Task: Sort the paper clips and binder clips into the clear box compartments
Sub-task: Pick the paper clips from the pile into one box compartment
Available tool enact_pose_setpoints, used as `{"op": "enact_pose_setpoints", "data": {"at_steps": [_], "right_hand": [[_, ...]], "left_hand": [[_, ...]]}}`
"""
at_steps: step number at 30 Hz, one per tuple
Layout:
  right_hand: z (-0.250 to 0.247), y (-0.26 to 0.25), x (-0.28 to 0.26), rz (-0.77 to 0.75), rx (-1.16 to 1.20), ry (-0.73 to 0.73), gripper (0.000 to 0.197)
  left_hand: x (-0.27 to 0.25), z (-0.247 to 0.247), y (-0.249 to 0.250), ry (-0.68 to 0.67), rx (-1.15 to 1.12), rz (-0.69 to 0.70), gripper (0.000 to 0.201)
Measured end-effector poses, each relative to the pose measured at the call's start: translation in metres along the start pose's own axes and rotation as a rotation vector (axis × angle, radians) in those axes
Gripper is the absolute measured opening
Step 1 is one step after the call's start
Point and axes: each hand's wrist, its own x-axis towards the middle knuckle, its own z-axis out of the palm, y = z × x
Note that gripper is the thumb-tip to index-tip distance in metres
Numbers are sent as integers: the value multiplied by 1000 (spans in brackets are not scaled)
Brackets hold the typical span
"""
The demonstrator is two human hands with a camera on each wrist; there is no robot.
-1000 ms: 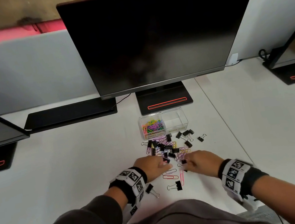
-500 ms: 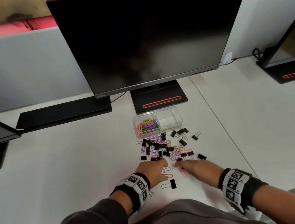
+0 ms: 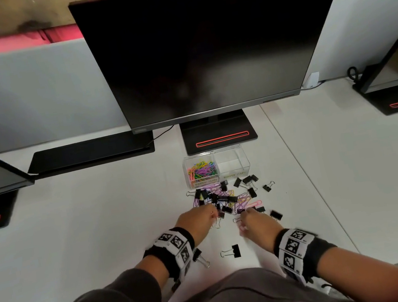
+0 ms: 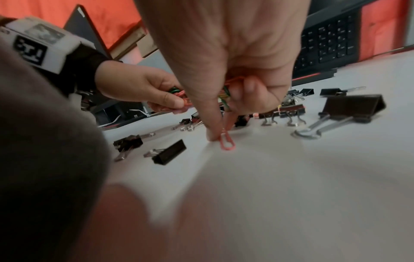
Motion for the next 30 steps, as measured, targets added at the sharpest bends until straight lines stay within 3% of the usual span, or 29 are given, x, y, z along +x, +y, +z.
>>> {"op": "enact_pose_setpoints", "data": {"at_steps": [3,8,11,13,15,16,19,22,24,26,30], "right_hand": [[-6,1,3,-61,-56,-58,10],[-16,3,6,-178,-32,-165,31],[-29,10,6,-33,434,-124,32],[-40,17,6,139,882,-70,27],[-51,22,5,213,1245,-84,15],[-54,25,5,233,1350,-102,12],[-55,34,13,313,1538,-89,26],[-55,35,20,343,1650,-67,27],[-55,36,25,373,1634,-100,27],[-55,36,29,364,1448,-93,28],[-52,31,32,99,523,110,13]], "left_hand": [[2,-8,-16,-14,-71,-33,39],[3,-18,-22,53,-138,-127,31],[3,-26,-20,134,-86,-149,35],[6,-28,-18,105,-51,-130,43],[12,-30,-17,43,-29,-72,42],[16,-30,-16,24,-23,-45,40],[29,-33,-9,-3,49,24,34],[39,-36,1,-41,199,118,44],[47,-35,7,-40,272,134,45],[52,-33,11,-9,301,138,39],[55,-29,13,14,344,171,27]]}}
